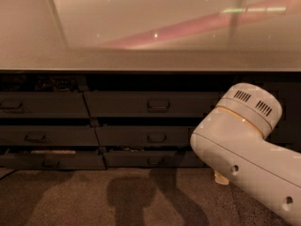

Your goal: Open top drawer

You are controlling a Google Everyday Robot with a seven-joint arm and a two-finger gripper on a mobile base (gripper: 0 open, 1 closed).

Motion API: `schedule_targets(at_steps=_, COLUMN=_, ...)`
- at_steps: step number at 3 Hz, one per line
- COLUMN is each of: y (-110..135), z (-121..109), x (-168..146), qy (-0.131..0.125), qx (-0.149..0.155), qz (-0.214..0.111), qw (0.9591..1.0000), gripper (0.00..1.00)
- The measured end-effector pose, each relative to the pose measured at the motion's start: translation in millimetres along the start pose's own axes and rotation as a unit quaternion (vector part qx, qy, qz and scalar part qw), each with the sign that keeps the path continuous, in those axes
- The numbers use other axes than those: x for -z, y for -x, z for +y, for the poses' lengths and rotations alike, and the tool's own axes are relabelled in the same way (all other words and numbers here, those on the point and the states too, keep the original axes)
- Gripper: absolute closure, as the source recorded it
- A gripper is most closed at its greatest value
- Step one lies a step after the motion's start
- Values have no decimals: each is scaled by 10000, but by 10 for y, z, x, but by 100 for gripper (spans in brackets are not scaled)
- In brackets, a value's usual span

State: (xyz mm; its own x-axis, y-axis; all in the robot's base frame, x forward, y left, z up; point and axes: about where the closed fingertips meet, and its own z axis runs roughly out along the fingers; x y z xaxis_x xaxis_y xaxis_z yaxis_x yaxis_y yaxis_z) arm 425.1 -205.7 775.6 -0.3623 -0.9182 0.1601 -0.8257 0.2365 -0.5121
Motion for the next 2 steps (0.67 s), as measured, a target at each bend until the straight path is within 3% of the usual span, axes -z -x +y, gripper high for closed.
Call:
schedule_targets(at_steps=1, y=-4, z=-18, x=-27, qy=153, qx=86, qz=-273, qw=9995, gripper=0)
schedule_targets(at_steps=2, y=-379, z=-355, x=-328, qy=389, qx=-799, qz=-1054, qw=9905, gripper=0)
